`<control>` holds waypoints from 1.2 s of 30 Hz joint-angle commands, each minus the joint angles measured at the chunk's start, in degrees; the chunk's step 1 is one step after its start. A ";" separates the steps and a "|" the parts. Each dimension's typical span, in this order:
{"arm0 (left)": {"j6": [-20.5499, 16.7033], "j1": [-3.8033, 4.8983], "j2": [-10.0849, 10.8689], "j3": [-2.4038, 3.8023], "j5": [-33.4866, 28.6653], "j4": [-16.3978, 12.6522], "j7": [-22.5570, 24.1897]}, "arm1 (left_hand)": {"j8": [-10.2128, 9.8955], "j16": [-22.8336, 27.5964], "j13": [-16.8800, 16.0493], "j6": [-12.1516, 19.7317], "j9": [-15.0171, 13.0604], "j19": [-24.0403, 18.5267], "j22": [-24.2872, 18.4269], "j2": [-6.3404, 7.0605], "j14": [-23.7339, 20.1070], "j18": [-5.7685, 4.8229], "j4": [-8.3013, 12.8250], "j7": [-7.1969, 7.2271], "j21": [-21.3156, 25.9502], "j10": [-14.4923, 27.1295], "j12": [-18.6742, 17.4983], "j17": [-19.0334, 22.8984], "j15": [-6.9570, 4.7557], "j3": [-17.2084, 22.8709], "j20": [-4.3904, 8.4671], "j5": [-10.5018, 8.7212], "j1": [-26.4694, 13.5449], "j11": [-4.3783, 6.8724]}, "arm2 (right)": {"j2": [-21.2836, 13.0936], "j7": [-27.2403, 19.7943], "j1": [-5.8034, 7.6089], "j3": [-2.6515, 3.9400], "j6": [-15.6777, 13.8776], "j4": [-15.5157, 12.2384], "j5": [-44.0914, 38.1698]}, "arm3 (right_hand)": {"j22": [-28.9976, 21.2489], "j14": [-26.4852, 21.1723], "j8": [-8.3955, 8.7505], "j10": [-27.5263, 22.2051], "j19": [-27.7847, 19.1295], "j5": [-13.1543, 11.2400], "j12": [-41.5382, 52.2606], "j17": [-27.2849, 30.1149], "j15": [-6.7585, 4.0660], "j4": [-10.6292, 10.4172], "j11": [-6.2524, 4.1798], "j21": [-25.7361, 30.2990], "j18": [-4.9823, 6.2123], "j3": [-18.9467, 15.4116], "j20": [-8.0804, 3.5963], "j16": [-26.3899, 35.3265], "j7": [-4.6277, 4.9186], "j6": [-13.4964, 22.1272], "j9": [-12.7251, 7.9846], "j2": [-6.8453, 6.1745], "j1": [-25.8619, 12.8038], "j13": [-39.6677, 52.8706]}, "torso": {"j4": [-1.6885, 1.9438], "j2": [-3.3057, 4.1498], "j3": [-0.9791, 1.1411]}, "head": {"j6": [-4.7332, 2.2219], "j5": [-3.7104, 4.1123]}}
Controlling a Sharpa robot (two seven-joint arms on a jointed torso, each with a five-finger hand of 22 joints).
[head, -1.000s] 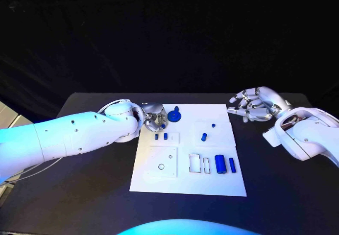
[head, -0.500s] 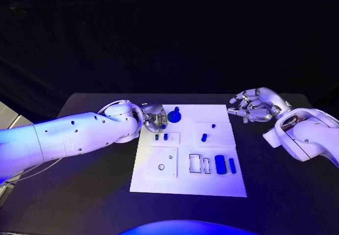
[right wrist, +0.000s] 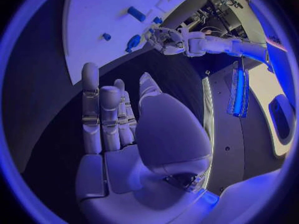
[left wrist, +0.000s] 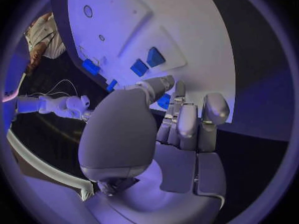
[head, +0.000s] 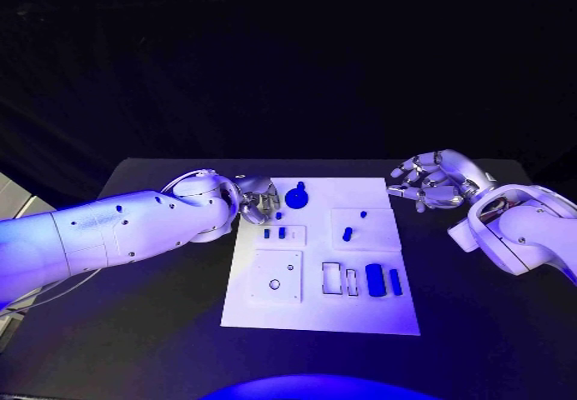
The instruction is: Assemble the parts on the task board
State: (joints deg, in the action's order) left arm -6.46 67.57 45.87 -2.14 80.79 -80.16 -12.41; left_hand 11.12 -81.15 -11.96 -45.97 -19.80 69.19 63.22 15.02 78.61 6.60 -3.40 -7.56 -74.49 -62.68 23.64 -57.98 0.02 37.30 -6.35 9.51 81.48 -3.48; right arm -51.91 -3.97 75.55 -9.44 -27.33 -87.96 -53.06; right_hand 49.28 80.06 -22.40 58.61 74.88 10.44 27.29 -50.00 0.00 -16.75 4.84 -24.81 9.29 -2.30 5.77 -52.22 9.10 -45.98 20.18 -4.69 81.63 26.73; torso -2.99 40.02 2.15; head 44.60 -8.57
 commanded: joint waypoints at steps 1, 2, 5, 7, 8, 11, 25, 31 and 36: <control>0.18 -0.01 0.18 0.03 -0.13 0.22 -0.25 | -0.24 -0.20 -0.12 0.54 0.08 -0.09 -0.11 0.16 -0.01 -0.14 -0.03 0.02 0.27 -0.44 -0.37 -0.04 -0.17 -0.33 0.32 0.07 -0.37 -0.06 | -0.01 0.49 -0.04 0.01 1.78 -0.04 -2.81 | 3.03 1.47 -0.04 1.44 1.71 -0.49 -2.85 -2.72 -0.07 0.13 -0.12 -4.44 -0.06 0.00 -0.11 -2.86 0.17 -0.51 -0.40 0.15 1.21 -2.71 | -0.01 -0.01 -0.01 | -0.03 0.00; -0.01 -0.01 0.26 0.03 -0.13 0.28 -0.14 | -0.27 -0.21 -0.14 0.60 0.10 -0.03 -0.03 0.15 -0.01 -0.16 -0.02 0.02 0.23 -0.48 -0.37 -0.05 -0.18 -0.34 0.32 0.07 -0.34 -0.05 | -0.01 0.55 -0.04 0.01 1.92 -0.02 -3.22 | 4.20 1.86 0.13 1.98 2.22 -0.52 -3.82 -3.69 -0.13 0.16 -0.17 -6.08 -0.29 0.22 -0.16 -3.93 0.13 -0.79 -0.58 0.13 1.92 -3.63 | -0.01 -0.01 -0.02 | -0.07 -0.01; -0.80 -0.01 0.51 0.04 -0.30 0.38 0.43 | -0.34 -0.24 -0.22 0.72 0.15 0.02 0.02 0.10 0.03 -0.17 0.02 0.01 0.20 -0.56 -0.34 -0.14 -0.20 -0.37 0.34 0.09 -0.23 0.00 | 0.03 0.74 -0.04 0.01 2.40 0.08 -4.92 | 7.62 2.95 0.78 2.81 3.59 -0.38 -6.31 -6.74 -0.40 0.73 -0.42 -11.08 -0.92 2.08 -0.44 -7.22 -0.04 -1.51 -1.07 0.41 5.72 -5.75 | -0.01 0.00 -0.02 | -0.13 0.00; -1.77 -0.01 0.78 0.08 -0.99 0.43 1.24 | -0.13 -0.19 -0.36 0.32 0.10 -0.17 -0.23 -0.05 -0.05 -0.11 0.08 -0.17 0.36 -0.64 -0.34 0.10 -0.24 -0.38 0.36 0.13 -0.04 -0.01 | 0.09 0.95 -0.04 0.01 2.90 0.16 -6.61 | 10.33 3.82 1.76 4.08 4.54 -0.69 -8.88 -9.16 -0.51 0.19 -0.38 -14.90 -1.47 4.27 -0.66 -9.90 0.00 -2.52 -1.73 0.09 8.59 -7.94 | -0.02 -0.01 -0.02 | -0.15 0.02; -2.32 -0.01 0.95 0.15 -1.67 0.44 1.77 | 0.32 0.16 -0.51 -0.52 -0.02 -1.06 -1.34 -0.10 -0.53 0.14 0.11 -0.39 1.06 -0.49 -0.47 1.14 -0.16 -0.38 0.36 0.15 0.08 -0.14 | 0.14 1.08 -0.04 0.01 3.16 0.20 -7.64 | 12.13 4.18 2.84 5.73 4.87 -0.87 -11.17 -10.50 -0.57 -0.23 -0.54 -17.12 -1.85 6.13 -0.67 -11.47 0.16 -3.71 -2.40 -0.75 9.84 -9.91 | -0.03 -0.02 -0.02 | -0.16 0.03; -3.85 -0.01 1.55 0.44 -5.56 0.43 3.44 | 1.64 0.58 -1.10 -2.91 -0.34 -2.07 -2.51 -0.24 -1.15 0.39 0.24 -0.81 1.91 -0.57 -0.40 2.08 0.01 -0.20 0.24 0.14 0.31 -0.31 | 0.30 1.42 -0.04 0.01 3.80 0.30 -10.82 | 16.12 4.75 4.46 8.25 5.63 -1.38 -14.73 -13.20 -0.71 -0.03 -0.60 -22.44 -2.50 10.31 -0.83 -14.48 -0.24 -6.03 -3.35 -2.13 11.53 -12.76 | -0.06 0.00 -0.01 | -0.26 0.05; -7.94 0.10 5.73 1.90 -51.77 -0.71 23.69 | 3.03 18.05 -1.10 -5.62 0.07 -21.27 -18.64 -1.96 -20.56 3.94 2.74 -3.06 15.07 6.53 -1.11 29.71 2.52 1.27 -1.50 0.13 0.92 -3.47 | 3.51 8.89 -0.04 0.02 7.20 1.45 -34.38 | 22.31 5.47 7.95 10.01 5.98 -3.99 -22.26 -17.04 -0.28 0.27 -0.41 -29.65 -3.27 19.65 -0.90 -19.18 -0.96 -9.70 -4.48 -7.45 8.93 -17.80 | -0.12 0.02 0.00 | -1.47 2.11; -6.13 0.10 6.85 1.97 -63.82 -2.03 29.32 | 3.17 18.59 -1.11 -5.48 0.13 -21.53 -19.62 -2.35 -20.49 3.98 1.86 -3.13 16.55 7.04 -0.34 30.26 2.79 -0.60 -1.97 0.14 -0.64 -3.56 | 6.30 11.89 -0.09 -0.04 9.04 3.08 -40.33 | 23.20 5.77 8.58 8.69 6.09 -4.63 -23.48 -18.12 -0.05 0.43 -0.27 -30.74 -3.39 20.64 -0.86 -20.40 -1.17 -9.69 -4.53 -8.47 8.19 -18.79 | 0.10 0.06 -0.04 | -1.93 3.24; -4.87 0.09 7.44 1.99 -67.77 -3.42 31.96 | 3.17 18.65 -1.10 -5.44 0.14 -21.51 -19.76 -2.39 -20.54 3.99 1.85 -3.14 16.76 7.11 -0.26 30.32 2.81 -0.78 -1.99 0.16 -0.66 -3.57 | 8.39 13.29 -0.75 -0.13 10.78 4.32 -43.12 | 24.12 6.04 8.96 7.81 6.40 -4.67 -23.67 -18.90 -0.33 0.54 -0.77 -32.07 -3.54 21.52 -1.03 -21.33 -1.73 -9.82 -4.52 -8.86 7.99 -19.45 | 0.19 0.00 -0.13 | -1.94 3.68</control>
State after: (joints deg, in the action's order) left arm -12.94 67.62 53.23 -0.22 21.08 -83.05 14.21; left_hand 14.46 -62.72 -13.12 -51.63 -19.71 47.91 43.51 12.65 58.24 9.73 -1.58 -10.36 -57.85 -55.90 23.04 -27.71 2.57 36.74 -8.19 9.51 81.58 -6.96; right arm -43.93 6.58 75.01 -9.53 -19.79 -84.02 -90.69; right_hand 73.25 83.94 -13.73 66.72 80.77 6.05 3.97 -68.88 -0.32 -16.19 4.19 -56.58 6.62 18.87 4.73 -73.29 7.61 -55.63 15.72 -13.06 89.64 7.38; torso -2.88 40.06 2.07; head 42.66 -5.11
